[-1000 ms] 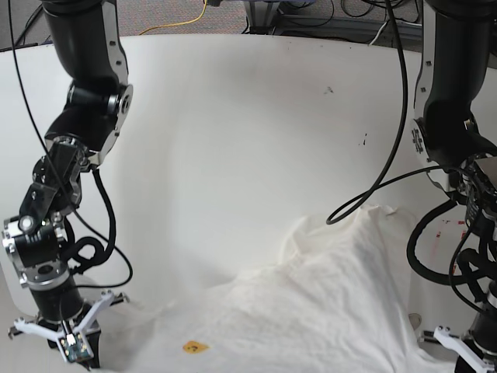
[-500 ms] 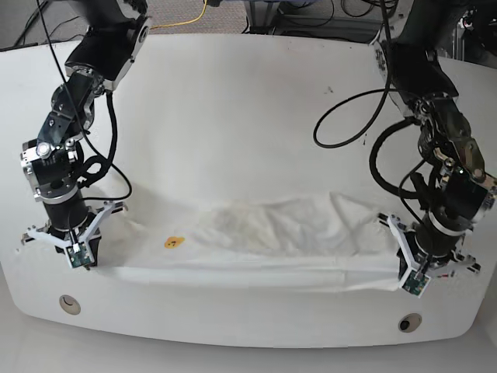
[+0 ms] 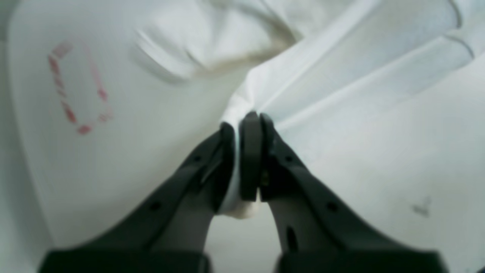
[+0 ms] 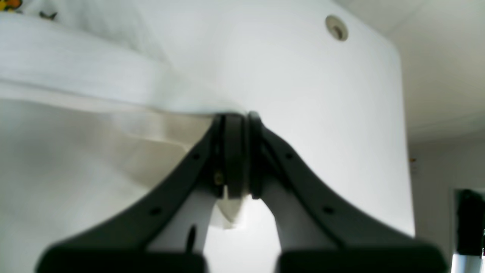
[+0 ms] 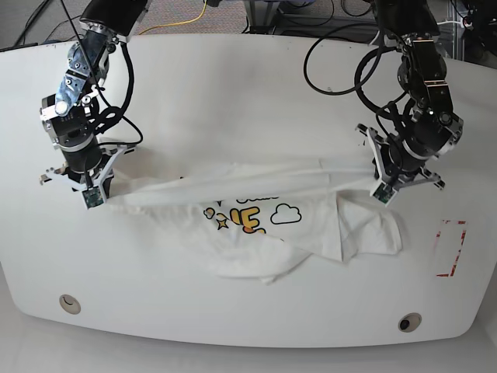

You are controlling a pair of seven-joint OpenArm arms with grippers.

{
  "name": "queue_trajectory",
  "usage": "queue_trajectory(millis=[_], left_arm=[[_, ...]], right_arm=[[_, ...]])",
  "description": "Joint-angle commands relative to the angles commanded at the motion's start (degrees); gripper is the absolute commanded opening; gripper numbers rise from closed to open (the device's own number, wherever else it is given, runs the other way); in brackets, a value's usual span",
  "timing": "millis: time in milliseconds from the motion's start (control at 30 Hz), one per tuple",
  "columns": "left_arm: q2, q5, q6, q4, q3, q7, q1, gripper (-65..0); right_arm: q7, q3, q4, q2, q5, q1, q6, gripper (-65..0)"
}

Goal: Layout the t-shirt on the table in an organized manner, then fold the t-shirt properly
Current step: 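Lay the shirt down, dragging it flat across the table with both grippers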

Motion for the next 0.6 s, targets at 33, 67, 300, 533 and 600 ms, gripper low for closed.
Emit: queue_trajectory(millis=[33, 67, 300, 533, 600], left_arm=[[0.2, 0.1, 0.0, -0.1, 0.0, 0.0, 1.6, -65.0], [0.4, 0.1, 0.0, -0.1, 0.0, 0.0, 3.0, -65.0], [1.4, 0.1, 0.0, -0.1, 0.1, 0.0, 11.8, -65.0], [1.5, 0.1, 0.0, -0.2, 0.8, 0.0, 17.6, -65.0], [1.5, 0.1, 0.0, -0.3, 2.4, -0.3, 19.0, -65.0]], right_arm=[[0.0, 0.0, 0.0, -0.1, 0.1, -0.6, 0.0, -63.4], [0.0, 0.0, 0.0, -0.1, 0.3, -1.1, 0.0, -63.4], [0.0, 0.0, -0.1, -0.1, 0.0, -3.9, -0.18, -63.4], [0.0, 0.0, -0.1, -0.1, -0.1, -5.1, -0.18, -63.4], [0.0, 0.1, -0.2, -0.1, -0.1, -5.2, -0.18, -63.4]])
